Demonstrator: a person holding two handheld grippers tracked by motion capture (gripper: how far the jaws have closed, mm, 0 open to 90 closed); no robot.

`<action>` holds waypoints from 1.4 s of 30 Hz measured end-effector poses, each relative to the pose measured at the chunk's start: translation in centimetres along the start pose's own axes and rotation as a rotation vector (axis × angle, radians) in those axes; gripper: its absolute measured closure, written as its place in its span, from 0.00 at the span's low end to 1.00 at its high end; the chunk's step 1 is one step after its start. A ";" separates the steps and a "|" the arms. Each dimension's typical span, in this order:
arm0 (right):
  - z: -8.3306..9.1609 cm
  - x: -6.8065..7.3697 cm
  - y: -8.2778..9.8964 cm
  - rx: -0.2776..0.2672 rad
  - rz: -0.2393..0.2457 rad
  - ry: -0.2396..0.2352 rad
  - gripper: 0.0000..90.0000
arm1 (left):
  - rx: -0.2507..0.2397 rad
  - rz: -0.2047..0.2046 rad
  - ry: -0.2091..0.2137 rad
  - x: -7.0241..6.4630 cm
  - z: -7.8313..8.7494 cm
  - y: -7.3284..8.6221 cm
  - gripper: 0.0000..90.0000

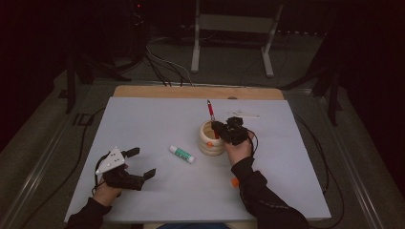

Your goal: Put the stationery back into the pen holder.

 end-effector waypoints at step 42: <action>1.8 0.9 -1.7 0.011 0.062 -0.004 0.50 | 0.010 0.003 0.009 0.1 -0.1 0.1 0.00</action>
Point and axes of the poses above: each handheld gripper's, and its own axes: z roughly backward along the jaws, y roughly out of its underside, x roughly to its left, the point moved 1 cm from there along -z, roughly forward along the jaws, and after that the axes turned 1 degree about -z, right-handed, at the moved point
